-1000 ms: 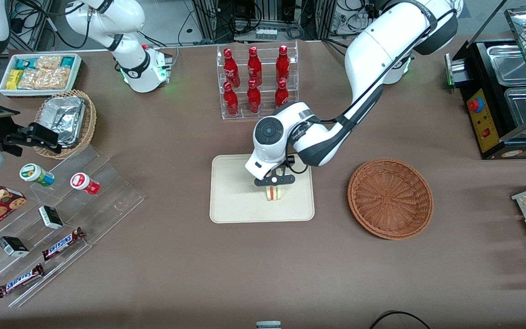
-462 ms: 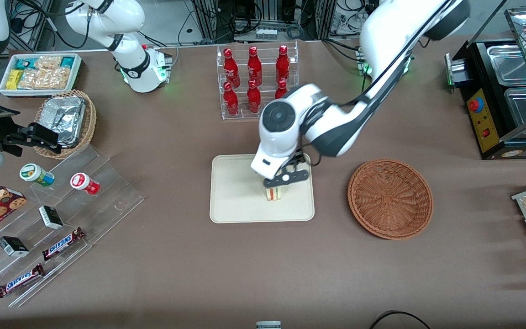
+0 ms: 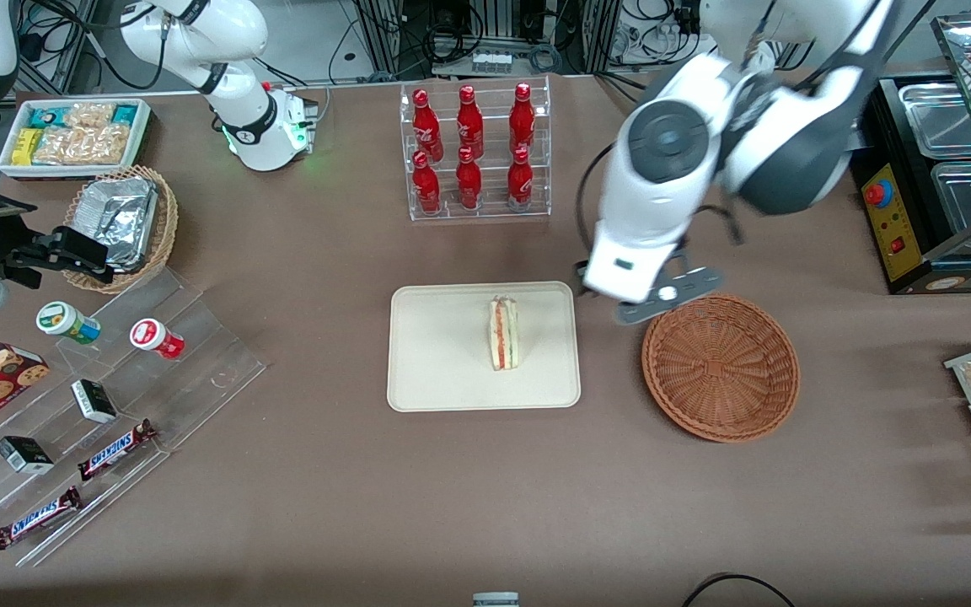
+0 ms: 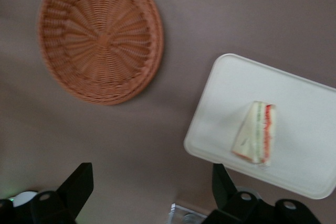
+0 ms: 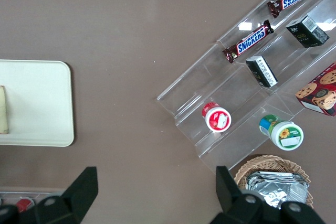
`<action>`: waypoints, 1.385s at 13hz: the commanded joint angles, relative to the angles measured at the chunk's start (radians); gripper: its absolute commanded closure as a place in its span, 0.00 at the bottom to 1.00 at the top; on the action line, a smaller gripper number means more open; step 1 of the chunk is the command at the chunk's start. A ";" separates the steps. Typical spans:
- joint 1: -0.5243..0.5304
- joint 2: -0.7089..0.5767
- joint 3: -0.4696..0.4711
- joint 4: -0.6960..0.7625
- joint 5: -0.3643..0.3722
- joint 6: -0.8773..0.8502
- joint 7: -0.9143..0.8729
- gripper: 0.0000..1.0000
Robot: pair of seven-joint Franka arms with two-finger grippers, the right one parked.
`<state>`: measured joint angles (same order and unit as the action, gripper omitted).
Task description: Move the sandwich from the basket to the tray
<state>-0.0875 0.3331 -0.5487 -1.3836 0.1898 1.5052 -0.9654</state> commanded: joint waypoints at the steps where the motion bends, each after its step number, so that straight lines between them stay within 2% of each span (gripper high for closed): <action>1: 0.089 -0.075 -0.005 -0.035 -0.042 -0.066 0.127 0.00; 7: 0.279 -0.163 -0.004 -0.035 -0.084 -0.175 0.426 0.00; 10: 0.388 -0.206 0.001 -0.040 -0.084 -0.216 0.644 0.00; 11: 0.399 -0.213 0.036 -0.040 -0.084 -0.233 0.712 0.00; 12: 0.382 -0.224 0.111 -0.043 -0.085 -0.237 0.779 0.00; 15: 0.284 -0.259 0.318 -0.061 -0.136 -0.243 0.939 0.00; 18: 0.201 -0.315 0.421 -0.135 -0.161 -0.226 0.970 0.00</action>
<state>0.1828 0.0912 -0.1813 -1.4313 0.0470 1.2641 -0.0100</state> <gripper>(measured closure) 0.000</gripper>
